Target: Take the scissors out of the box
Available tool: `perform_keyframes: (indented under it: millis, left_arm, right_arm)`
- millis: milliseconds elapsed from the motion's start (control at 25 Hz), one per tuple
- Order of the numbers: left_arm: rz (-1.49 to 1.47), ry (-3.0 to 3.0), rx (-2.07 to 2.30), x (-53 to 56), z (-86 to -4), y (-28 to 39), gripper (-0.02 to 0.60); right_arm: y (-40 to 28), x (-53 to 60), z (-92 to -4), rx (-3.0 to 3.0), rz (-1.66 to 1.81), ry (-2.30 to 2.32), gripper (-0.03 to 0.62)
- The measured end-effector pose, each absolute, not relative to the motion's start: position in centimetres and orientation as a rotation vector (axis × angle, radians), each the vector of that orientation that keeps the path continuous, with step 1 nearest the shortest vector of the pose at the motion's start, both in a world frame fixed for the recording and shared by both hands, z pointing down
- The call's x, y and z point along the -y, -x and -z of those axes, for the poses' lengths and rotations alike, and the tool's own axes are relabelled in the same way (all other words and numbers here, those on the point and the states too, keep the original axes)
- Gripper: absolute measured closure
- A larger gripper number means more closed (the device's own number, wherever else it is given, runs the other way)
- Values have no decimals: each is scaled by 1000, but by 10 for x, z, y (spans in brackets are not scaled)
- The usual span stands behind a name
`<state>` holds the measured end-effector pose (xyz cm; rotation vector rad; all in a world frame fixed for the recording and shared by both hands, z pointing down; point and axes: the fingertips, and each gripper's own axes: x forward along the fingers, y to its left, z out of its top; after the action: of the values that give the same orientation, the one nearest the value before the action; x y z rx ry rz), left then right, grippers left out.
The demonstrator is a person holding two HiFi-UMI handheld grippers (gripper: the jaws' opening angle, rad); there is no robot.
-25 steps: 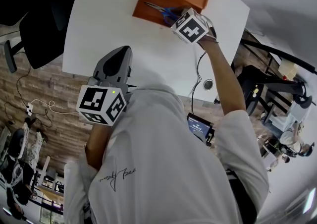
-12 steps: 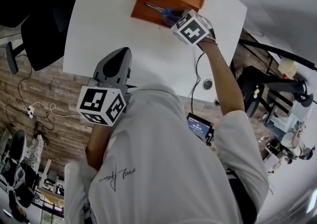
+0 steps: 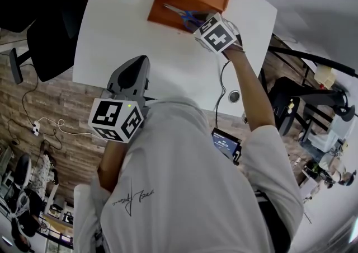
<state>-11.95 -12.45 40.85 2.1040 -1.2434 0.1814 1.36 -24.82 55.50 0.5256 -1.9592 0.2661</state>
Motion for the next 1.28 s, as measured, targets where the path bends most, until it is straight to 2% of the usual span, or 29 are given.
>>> perform_keyframes:
  millis: [680,1280]
  left_arm:
    - [-213,-2128,1316,119,-401,129,574]
    - [-206,-2177,1288,110,-392,107,574]
  right_arm:
    - [-19,243,-538,2016,-263,-598,497]
    - [-25,232,-518,2083,-291,-667,497]
